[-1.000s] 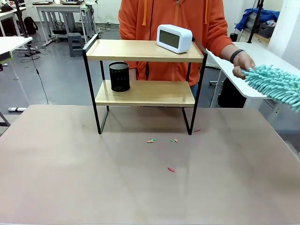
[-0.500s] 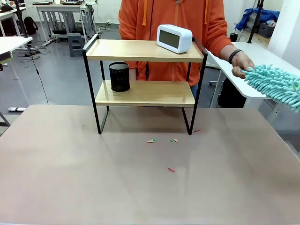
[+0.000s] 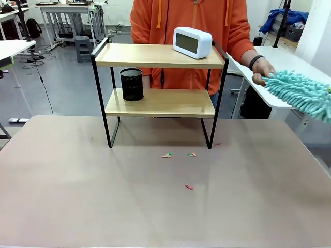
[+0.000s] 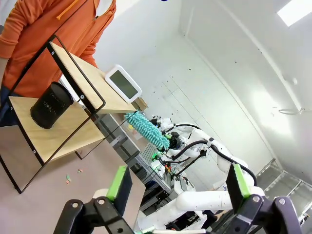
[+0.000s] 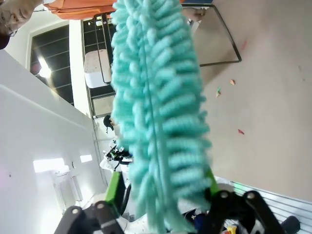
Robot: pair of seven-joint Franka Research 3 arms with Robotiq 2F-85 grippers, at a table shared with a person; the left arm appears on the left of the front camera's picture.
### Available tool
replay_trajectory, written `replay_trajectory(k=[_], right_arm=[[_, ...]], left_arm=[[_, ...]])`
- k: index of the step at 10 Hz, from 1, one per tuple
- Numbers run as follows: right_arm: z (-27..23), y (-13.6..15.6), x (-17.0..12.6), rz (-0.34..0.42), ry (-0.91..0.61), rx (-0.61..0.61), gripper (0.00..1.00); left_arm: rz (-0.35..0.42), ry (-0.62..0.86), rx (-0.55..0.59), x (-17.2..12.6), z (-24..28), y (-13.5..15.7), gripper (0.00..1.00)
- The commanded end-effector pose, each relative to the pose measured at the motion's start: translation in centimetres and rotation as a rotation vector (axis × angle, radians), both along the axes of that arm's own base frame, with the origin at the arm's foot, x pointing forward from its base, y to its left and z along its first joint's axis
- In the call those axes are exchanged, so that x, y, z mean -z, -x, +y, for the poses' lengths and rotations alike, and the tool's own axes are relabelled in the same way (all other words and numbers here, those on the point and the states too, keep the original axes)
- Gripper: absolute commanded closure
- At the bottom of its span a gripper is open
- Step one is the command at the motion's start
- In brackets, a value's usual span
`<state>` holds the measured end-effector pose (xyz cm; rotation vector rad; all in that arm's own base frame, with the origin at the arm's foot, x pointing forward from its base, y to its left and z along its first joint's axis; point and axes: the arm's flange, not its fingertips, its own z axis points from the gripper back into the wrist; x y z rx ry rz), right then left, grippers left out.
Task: Clean the shelf.
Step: Hand the Duster back to the human.
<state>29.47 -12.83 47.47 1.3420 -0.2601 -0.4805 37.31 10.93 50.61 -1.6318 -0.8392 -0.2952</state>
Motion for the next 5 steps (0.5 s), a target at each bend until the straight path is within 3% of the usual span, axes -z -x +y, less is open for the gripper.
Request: replay_trajectory(k=[1,2,3,5], right_arm=[[1.3,-0.3,0.1,-0.028,0.009,-0.028,0.0],[2.2,-0.7,0.0,-0.039,0.017,-0.043,0.0],[3.7,-0.8,-0.2,-0.07,0.023,-0.067,0.0],[9.7,-1.0,0.2,-0.131,-0.019,-0.208,0.0]], left_arm=[[0.0,0.0,0.0,0.0,0.0,0.0,0.0],[0.096,-0.058,0.008,0.2,-1.0,0.6,0.0],[0.175,-0.082,0.124,0.8,-2.6,1.3,0.0],[0.265,-0.212,0.268,3.8,-7.7,2.3,0.0]])
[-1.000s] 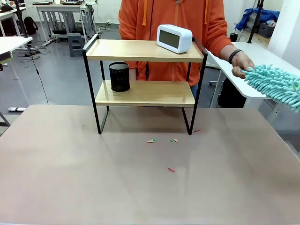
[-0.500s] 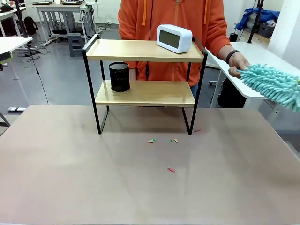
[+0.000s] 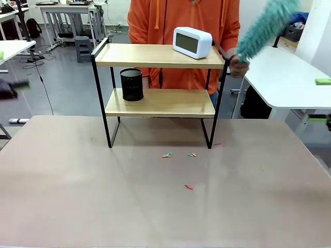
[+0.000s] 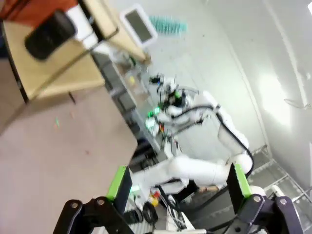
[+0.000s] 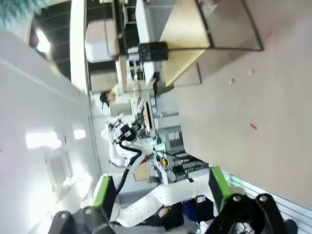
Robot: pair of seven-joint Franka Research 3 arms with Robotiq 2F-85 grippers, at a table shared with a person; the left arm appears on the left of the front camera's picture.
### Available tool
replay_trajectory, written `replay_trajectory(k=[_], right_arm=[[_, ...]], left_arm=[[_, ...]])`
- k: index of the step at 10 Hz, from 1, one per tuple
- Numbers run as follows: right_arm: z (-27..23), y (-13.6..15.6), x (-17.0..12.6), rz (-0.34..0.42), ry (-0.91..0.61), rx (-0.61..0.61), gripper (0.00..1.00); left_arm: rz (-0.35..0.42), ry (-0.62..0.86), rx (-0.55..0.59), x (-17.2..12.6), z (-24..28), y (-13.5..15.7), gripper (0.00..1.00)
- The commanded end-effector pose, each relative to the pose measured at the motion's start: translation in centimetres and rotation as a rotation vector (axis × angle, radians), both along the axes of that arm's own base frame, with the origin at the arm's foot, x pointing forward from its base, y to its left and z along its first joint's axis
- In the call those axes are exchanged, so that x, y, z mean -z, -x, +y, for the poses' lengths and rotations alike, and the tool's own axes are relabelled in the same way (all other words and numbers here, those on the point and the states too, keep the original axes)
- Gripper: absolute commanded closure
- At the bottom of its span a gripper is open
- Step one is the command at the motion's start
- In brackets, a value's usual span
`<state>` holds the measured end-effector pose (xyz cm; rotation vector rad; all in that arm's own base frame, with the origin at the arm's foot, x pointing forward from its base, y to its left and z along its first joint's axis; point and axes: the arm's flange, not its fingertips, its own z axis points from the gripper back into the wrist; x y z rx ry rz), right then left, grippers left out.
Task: Clean the shelf.
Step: Hand the Duster back to the human.
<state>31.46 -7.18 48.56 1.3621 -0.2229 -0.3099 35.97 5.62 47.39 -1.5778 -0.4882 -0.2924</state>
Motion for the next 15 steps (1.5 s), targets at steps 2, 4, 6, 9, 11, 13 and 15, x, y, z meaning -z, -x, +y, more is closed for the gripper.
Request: replay_trajectory(k=[2,4,6,9,11,13,15], right_arm=[[10.8,0.7,2.8,-0.06,-0.109,-0.233,0.0],[6.7,-1.5,-0.4,-0.046,-0.056,-0.16,0.0],[6.7,-1.5,-0.4,-0.046,-0.056,-0.16,0.0],[6.7,-1.5,-0.4,-0.046,-0.056,-0.16,0.0],[6.7,-1.5,-0.4,-0.046,-0.056,-0.16,0.0],[6.7,-1.5,-0.4,-0.046,-0.056,-0.16,0.0],[6.7,-1.5,-0.4,-0.046,-0.056,-0.16,0.0]], left_arm=[[0.076,-0.071,0.08,2.6,-6.0,1.0,0.0],[0.073,-0.073,0.1,3.1,-5.2,1.0,0.0],[0.073,-0.073,0.1,3.1,-5.2,1.0,0.0],[0.073,-0.073,0.1,3.1,-5.2,1.0,0.0],[0.073,-0.073,0.1,3.1,-5.2,1.0,0.0],[0.073,-0.073,0.1,3.1,-5.2,1.0,0.0],[0.073,-0.073,0.1,3.1,-5.2,1.0,0.0]])
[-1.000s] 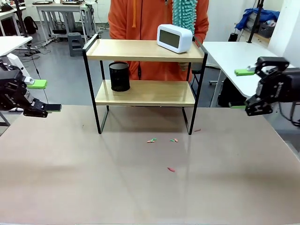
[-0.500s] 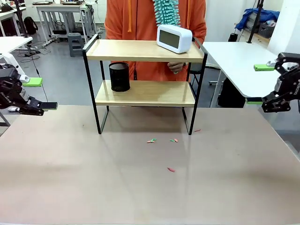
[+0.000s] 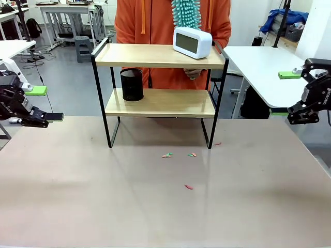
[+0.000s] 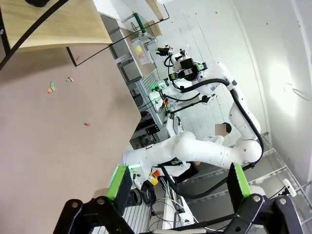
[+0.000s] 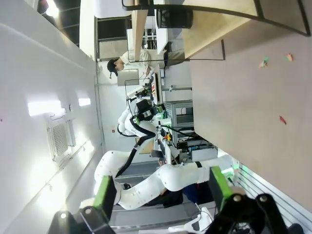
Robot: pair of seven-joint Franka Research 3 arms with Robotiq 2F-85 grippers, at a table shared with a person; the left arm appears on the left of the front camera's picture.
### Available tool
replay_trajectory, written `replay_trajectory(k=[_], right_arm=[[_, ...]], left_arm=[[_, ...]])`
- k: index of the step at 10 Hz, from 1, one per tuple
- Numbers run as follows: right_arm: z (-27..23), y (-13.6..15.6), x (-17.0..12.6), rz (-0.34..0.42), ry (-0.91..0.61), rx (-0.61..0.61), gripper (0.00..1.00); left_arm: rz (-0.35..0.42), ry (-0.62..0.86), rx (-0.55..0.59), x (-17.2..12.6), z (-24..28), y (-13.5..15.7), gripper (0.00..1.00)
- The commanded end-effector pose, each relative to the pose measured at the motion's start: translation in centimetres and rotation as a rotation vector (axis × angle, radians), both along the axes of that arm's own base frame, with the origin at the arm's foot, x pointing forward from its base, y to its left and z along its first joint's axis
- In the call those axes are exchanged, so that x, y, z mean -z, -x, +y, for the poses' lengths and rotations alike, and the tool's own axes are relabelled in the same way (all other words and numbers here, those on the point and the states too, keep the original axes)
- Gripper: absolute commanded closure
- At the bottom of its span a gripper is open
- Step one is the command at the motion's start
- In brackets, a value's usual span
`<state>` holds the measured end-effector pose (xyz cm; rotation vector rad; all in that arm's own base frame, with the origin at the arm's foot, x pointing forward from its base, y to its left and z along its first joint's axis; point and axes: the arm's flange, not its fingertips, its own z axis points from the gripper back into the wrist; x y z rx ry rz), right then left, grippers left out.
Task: Clean the shelf.
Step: Hand the Duster back to the human.
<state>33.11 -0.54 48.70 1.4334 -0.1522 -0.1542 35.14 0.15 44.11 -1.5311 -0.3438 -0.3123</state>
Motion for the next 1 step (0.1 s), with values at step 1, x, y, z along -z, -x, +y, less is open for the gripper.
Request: replay_trajectory(k=[1], right_arm=[[0.09,0.17,-0.24,0.004,-0.001,-0.006,0.0]], left_arm=[[-0.004,0.006,0.012,-0.23,0.27,0.14,0.0]])
